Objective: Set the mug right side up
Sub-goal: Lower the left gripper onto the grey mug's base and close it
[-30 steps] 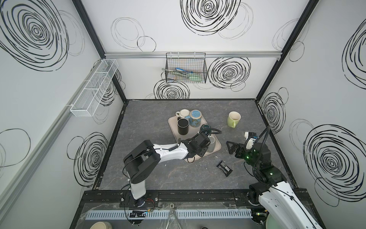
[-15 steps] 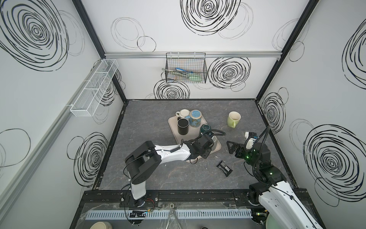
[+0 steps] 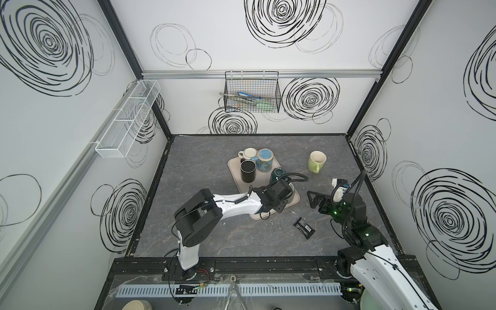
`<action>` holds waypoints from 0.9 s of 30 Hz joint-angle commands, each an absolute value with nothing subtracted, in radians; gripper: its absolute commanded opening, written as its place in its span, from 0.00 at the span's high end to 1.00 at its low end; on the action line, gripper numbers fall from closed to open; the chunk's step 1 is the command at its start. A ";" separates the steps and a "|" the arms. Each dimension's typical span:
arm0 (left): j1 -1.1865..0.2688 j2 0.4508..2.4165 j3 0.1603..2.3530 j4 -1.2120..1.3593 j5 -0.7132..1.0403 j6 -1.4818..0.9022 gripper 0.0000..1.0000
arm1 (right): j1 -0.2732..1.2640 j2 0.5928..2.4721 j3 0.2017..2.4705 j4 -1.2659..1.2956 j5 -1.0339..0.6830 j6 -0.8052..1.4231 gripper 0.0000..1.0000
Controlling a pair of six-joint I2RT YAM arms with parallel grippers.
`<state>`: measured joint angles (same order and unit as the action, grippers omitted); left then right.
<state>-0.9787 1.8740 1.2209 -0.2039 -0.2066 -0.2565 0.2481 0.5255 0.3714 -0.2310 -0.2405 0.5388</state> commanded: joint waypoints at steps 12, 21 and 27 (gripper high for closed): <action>-0.976 1.927 1.296 -0.235 -0.234 -0.247 0.74 | 0.245 0.520 0.368 -0.242 -0.235 0.542 0.00; -0.976 1.954 1.329 -0.251 -0.236 -0.250 0.88 | 0.244 0.521 0.368 -0.239 -0.232 0.542 0.00; -0.975 1.960 1.338 -0.255 -0.238 -0.254 1.00 | 0.244 0.521 0.367 -0.239 -0.230 0.543 0.00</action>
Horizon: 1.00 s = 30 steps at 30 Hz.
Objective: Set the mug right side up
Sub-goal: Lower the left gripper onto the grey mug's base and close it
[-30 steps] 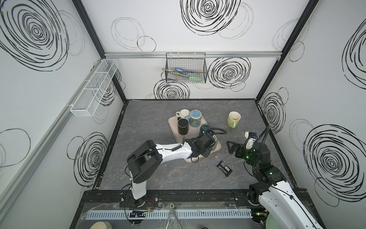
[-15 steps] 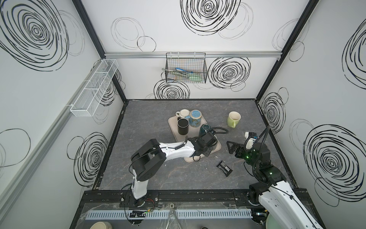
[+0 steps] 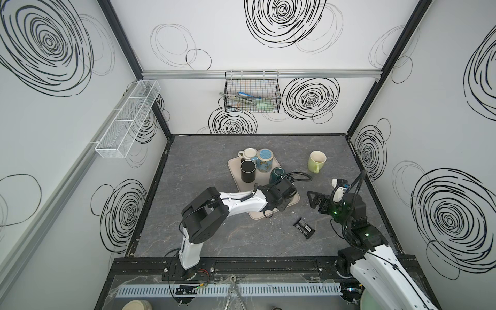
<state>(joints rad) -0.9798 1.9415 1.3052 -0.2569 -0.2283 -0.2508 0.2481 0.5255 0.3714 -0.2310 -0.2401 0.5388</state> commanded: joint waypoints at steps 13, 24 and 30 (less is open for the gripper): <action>-0.971 1.940 1.288 -0.191 -0.244 -0.307 1.00 | 0.232 0.520 0.365 -0.230 -0.223 0.538 0.00; -0.950 1.908 1.256 -0.153 -0.200 -0.318 1.00 | 0.229 0.509 0.364 -0.233 -0.224 0.541 0.00; -0.947 1.909 1.239 -0.133 -0.157 -0.314 0.91 | 0.228 0.496 0.364 -0.237 -0.222 0.543 0.00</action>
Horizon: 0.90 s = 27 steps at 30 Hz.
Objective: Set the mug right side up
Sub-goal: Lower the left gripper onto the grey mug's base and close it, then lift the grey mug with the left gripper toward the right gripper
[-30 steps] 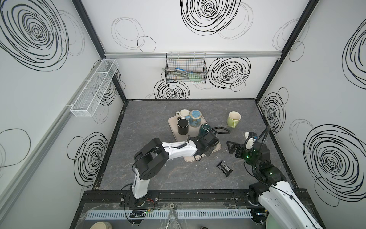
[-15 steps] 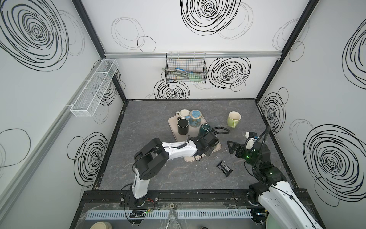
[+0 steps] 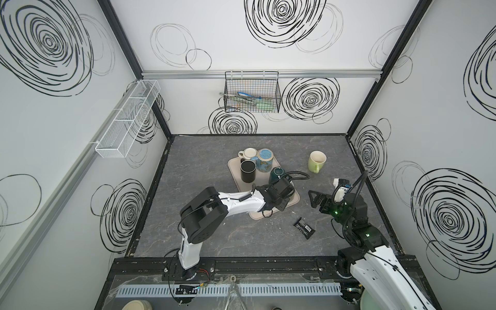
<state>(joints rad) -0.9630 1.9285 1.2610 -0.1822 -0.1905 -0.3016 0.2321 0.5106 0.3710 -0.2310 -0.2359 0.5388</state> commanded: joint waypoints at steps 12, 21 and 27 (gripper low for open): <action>-0.938 1.912 1.262 -0.173 -0.134 -0.319 1.00 | 0.227 0.497 0.373 -0.260 -0.183 0.563 0.00; -0.932 1.805 1.238 -0.180 -0.101 -0.346 1.00 | 0.227 0.486 0.367 -0.249 -0.224 0.555 0.00; -0.918 1.746 1.199 -0.168 -0.062 -0.365 1.00 | 0.226 0.479 0.365 -0.250 -0.224 0.554 0.00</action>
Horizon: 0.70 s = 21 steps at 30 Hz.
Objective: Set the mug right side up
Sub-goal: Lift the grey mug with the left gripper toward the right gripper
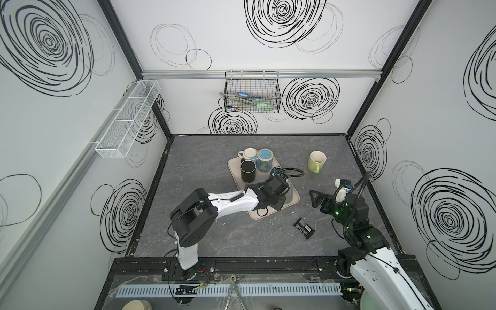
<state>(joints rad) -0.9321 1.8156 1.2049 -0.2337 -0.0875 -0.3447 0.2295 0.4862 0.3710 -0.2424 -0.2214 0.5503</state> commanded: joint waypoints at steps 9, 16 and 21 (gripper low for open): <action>-0.872 1.640 1.091 -0.120 0.006 -0.407 1.00 | 0.227 0.495 0.367 -0.247 -0.237 0.552 0.00; -0.814 1.529 0.973 -0.042 0.088 -0.470 1.00 | 0.226 0.515 0.368 -0.239 -0.262 0.549 0.00; -0.776 1.464 0.911 -0.022 0.106 -0.478 1.00 | 0.227 0.539 0.364 -0.224 -0.286 0.559 0.00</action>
<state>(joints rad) -0.7971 1.5230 0.9245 -0.1452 0.0795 -0.4576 0.2295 0.5289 0.3710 -0.2413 -0.2657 0.5503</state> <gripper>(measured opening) 0.173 0.999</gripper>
